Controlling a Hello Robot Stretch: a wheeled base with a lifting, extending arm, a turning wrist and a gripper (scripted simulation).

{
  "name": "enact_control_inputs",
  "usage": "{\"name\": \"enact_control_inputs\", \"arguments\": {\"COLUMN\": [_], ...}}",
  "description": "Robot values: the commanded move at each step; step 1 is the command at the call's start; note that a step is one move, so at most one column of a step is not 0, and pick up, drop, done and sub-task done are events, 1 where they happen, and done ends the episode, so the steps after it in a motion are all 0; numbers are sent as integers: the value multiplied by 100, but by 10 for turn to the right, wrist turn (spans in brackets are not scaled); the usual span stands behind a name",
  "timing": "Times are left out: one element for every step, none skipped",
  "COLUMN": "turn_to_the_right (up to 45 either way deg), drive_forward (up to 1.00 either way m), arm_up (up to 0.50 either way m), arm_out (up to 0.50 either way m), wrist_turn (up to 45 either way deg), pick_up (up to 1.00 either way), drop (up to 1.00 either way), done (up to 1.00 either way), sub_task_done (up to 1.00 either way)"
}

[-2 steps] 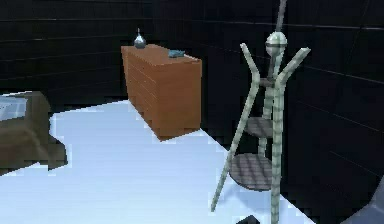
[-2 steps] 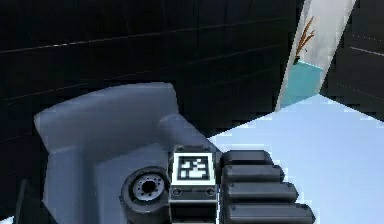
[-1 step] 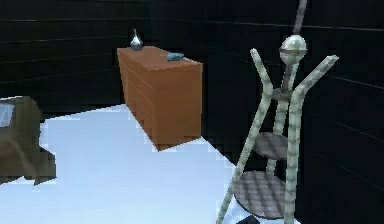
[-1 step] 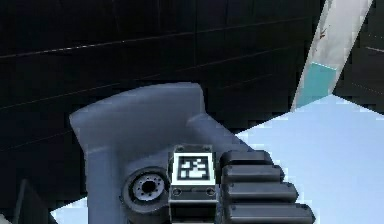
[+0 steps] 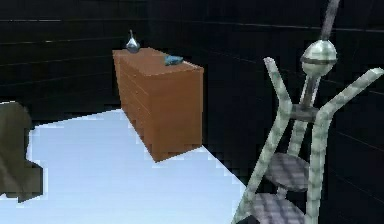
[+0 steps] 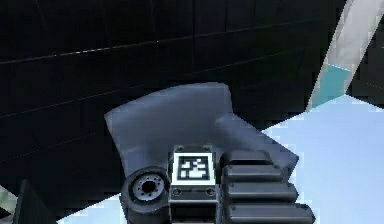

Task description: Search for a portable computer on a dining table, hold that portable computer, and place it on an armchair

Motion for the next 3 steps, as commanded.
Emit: {"name": "enact_control_inputs", "arguments": {"turn_to_the_right": [-450, -450, -270], "drive_forward": [0, 0, 0], "arm_up": [0, 0, 0], "arm_out": [0, 0, 0], "wrist_turn": [0, 0, 0], "pick_up": [0, 0, 0], "drop": [0, 0, 0], "done": [0, 0, 0], "sub_task_done": [0, 0, 0]}}
